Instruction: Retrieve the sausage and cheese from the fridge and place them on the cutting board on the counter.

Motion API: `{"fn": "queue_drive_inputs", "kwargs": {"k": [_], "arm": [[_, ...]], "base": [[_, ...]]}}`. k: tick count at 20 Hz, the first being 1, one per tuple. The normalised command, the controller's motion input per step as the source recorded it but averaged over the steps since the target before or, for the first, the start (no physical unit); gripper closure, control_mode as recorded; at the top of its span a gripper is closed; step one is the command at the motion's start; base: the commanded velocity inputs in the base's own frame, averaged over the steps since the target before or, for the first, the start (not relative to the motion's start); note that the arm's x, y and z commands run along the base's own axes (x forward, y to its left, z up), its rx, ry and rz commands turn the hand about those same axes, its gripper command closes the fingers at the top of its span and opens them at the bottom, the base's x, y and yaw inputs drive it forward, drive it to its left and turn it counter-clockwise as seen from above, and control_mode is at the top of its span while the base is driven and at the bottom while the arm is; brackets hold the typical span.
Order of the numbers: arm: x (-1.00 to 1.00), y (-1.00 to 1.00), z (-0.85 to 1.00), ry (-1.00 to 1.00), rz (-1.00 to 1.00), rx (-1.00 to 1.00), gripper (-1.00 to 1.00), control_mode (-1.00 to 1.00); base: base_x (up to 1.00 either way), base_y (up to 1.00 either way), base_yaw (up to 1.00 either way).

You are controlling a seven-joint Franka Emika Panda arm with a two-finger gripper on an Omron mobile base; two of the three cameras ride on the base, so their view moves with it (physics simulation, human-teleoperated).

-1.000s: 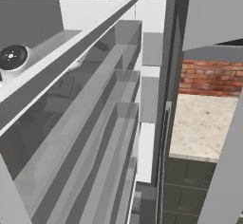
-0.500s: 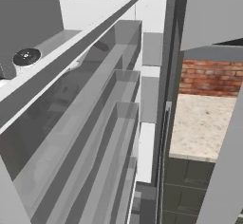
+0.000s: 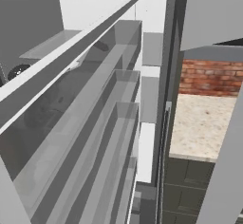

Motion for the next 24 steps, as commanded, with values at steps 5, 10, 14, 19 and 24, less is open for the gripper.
{"fn": "queue_drive_inputs", "kwargs": {"k": [5,10,14,19,24], "arm": [[0.78,-0.01,-0.11,0.03,-0.02,0.07,-1.00,-1.00],[0.75,0.00,-0.28,0.07,0.00,0.02,-1.00,-1.00],[0.62,0.00,-0.37,0.01,0.00,0.00,-1.00,-1.00],[0.58,-0.01,-0.22,0.04,0.00,0.01,-1.00,-1.00],[0.62,0.00,-0.28,0.05,0.00,0.00,-1.00,-1.00]], "base": [[0.00,0.00,0.00],[0.00,0.00,0.00],[0.00,0.00,0.00],[0.00,0.00,0.00],[0.00,0.00,0.00]]}}
